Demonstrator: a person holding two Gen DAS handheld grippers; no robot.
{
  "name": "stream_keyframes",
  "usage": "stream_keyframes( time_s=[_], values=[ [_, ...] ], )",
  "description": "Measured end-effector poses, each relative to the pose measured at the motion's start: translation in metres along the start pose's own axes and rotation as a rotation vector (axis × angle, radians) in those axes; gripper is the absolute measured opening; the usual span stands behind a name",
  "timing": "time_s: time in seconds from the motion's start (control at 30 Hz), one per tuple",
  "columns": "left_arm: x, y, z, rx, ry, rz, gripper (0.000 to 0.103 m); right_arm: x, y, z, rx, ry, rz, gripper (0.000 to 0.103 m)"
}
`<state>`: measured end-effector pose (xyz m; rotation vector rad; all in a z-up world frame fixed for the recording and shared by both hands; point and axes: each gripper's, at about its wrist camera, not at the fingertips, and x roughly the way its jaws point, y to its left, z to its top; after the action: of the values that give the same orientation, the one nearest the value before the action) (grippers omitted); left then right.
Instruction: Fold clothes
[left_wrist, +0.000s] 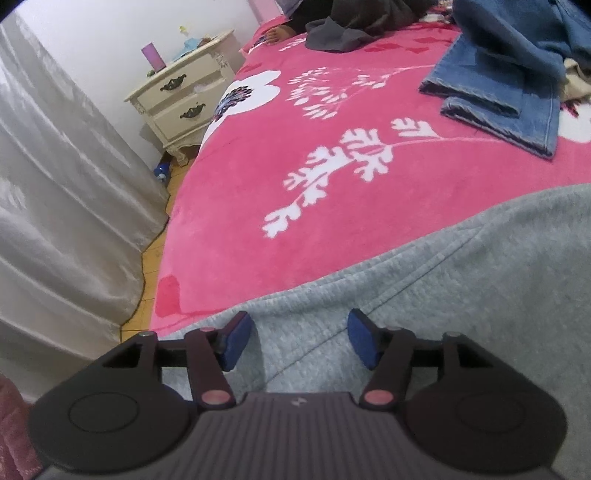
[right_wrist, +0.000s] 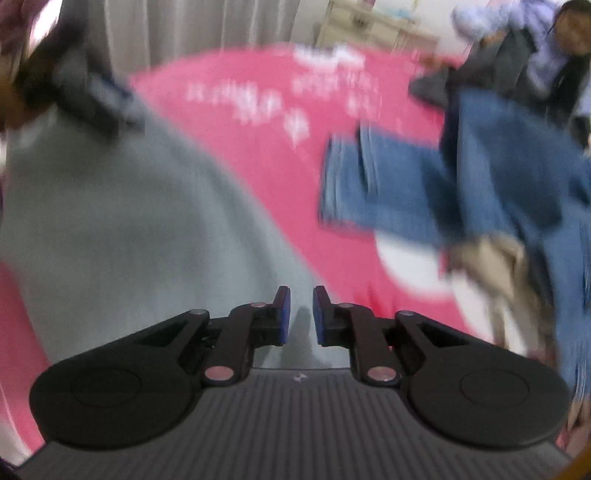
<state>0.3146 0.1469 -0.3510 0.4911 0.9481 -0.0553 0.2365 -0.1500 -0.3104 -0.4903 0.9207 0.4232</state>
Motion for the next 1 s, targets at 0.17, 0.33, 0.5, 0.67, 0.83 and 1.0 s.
stream_keyframes(
  time_s=[0.17, 0.33, 0.5, 0.67, 0.83, 1.0],
  values=[
    [0.002, -0.002, 0.008, 0.006, 0.037, 0.018, 0.063, 0.011, -0.086, -0.049, 0.173, 0.09, -0.161, 0.011],
    [-0.004, -0.012, 0.016, 0.011, 0.078, 0.082, 0.062, -0.028, -0.163, -0.119, 0.489, 0.143, -0.292, 0.013],
    [-0.037, -0.028, 0.023, -0.02, 0.089, 0.171, 0.062, -0.125, -0.191, -0.214, 0.958, 0.07, -0.321, 0.023],
    [-0.09, -0.069, 0.028, -0.049, 0.072, 0.174, 0.062, -0.195, -0.17, -0.335, 1.562, -0.038, -0.252, 0.049],
    [-0.132, -0.141, 0.038, -0.087, 0.075, 0.046, 0.062, -0.195, -0.151, -0.406, 1.898, -0.106, -0.154, 0.052],
    [-0.155, -0.233, 0.049, -0.03, 0.08, -0.122, 0.062, -0.186, -0.152, -0.442, 2.11, -0.253, -0.023, 0.056]
  ],
)
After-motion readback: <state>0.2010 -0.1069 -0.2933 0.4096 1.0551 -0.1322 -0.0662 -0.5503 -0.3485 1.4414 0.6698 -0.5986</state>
